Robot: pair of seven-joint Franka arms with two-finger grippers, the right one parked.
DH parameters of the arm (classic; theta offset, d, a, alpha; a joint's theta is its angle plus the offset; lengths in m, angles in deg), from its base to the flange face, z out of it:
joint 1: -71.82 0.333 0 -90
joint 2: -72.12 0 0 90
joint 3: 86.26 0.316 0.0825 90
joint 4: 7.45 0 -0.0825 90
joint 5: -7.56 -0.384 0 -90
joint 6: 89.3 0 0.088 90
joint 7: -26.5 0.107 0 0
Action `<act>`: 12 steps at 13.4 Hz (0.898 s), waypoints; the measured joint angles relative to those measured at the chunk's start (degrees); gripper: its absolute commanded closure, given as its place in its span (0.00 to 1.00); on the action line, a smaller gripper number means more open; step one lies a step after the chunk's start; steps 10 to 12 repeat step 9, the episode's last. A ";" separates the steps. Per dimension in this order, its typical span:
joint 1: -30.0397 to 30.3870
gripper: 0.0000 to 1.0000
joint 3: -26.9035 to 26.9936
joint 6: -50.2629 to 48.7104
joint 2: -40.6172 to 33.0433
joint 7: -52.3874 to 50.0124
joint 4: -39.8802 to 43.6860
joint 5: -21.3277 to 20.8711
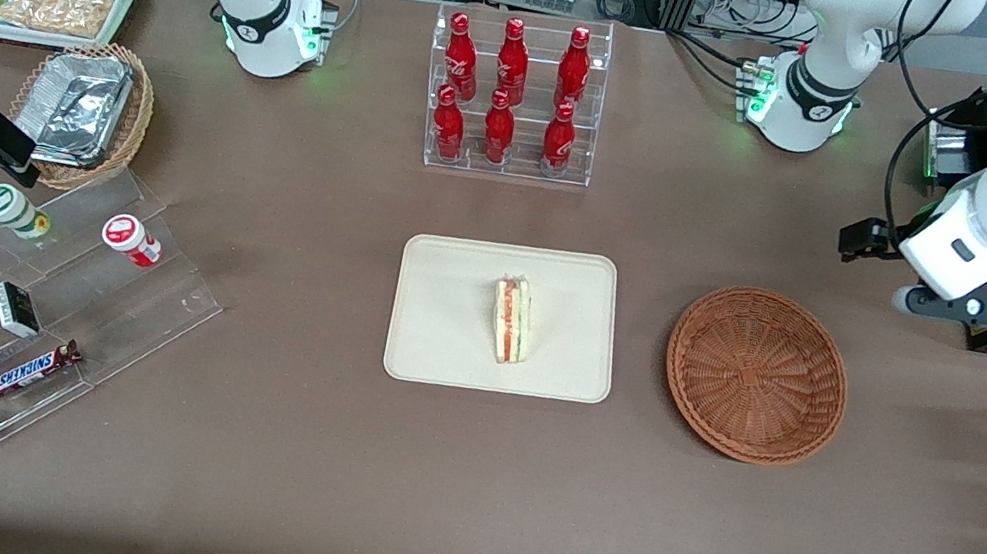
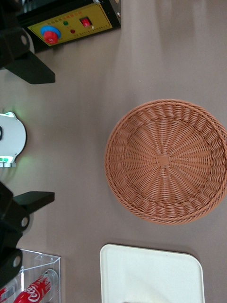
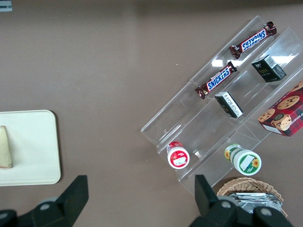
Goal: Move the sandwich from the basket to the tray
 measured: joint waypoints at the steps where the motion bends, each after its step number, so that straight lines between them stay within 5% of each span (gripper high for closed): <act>1: 0.09 0.00 0.06 -0.80 -0.37 0.00 0.99 -0.15; 12: 0.16 0.00 1.77 -5.33 -0.99 0.05 5.69 -2.64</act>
